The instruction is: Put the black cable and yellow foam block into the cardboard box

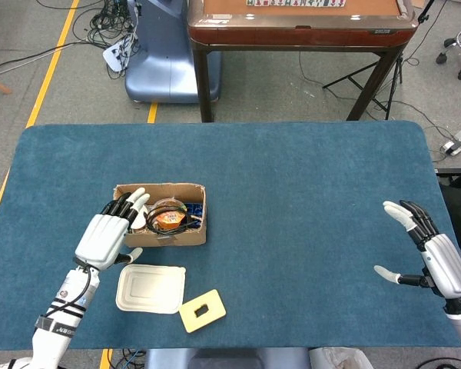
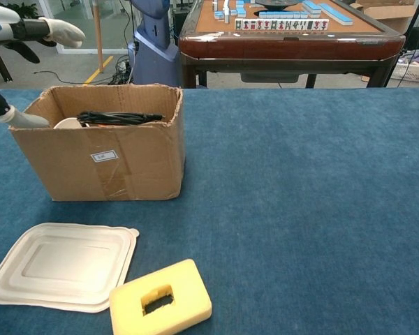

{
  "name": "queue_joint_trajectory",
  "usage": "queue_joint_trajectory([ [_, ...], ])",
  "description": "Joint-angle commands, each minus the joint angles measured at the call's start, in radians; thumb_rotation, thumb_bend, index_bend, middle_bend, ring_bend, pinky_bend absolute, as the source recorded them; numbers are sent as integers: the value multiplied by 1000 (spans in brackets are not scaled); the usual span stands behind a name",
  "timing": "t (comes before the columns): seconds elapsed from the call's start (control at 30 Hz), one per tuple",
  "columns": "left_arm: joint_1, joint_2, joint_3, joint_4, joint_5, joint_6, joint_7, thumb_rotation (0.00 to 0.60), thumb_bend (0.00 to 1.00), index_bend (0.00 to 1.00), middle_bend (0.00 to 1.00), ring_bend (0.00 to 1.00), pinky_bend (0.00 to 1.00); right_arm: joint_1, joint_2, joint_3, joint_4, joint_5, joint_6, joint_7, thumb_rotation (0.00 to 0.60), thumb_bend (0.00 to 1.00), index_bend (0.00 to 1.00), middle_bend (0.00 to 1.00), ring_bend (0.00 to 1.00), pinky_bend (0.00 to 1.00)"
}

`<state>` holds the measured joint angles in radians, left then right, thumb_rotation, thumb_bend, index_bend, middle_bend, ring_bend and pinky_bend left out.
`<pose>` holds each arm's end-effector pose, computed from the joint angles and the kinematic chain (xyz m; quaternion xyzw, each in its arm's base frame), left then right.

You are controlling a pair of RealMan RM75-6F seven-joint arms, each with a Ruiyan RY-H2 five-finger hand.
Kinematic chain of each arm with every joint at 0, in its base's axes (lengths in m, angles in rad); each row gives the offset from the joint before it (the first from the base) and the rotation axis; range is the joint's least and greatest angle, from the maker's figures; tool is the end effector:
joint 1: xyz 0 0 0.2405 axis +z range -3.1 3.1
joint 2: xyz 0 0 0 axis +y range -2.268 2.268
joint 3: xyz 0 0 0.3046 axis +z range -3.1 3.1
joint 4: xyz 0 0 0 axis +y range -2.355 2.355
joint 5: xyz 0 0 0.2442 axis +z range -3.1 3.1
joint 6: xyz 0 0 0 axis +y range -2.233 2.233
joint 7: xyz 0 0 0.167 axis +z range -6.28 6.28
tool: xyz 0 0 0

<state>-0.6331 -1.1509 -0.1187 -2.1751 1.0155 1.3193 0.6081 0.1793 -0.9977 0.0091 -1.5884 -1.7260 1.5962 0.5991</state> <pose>-0.1430 0.3159 0.0848 -0.6945 -0.3751 -0.3887 0.4752 -0.3242 -0.2286 0.1894 0.5797 -0.4361 0.5696 0.3865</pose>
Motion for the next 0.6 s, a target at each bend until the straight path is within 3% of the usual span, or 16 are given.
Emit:
queue_joint_trajectory([
  [0.03, -26, -35, -29, 21, -48, -3, 36, 600, 145, 0, 0, 0, 79, -1, 1, 0, 0, 1, 1, 3, 600, 0, 118, 119, 0, 0],
  [0.6, -120, -106, -93, 88, -216, -44, 118, 600, 119, 0, 0, 0, 33, -18, 15, 9, 12, 5, 42, 52, 600, 0, 118, 119, 0, 0],
])
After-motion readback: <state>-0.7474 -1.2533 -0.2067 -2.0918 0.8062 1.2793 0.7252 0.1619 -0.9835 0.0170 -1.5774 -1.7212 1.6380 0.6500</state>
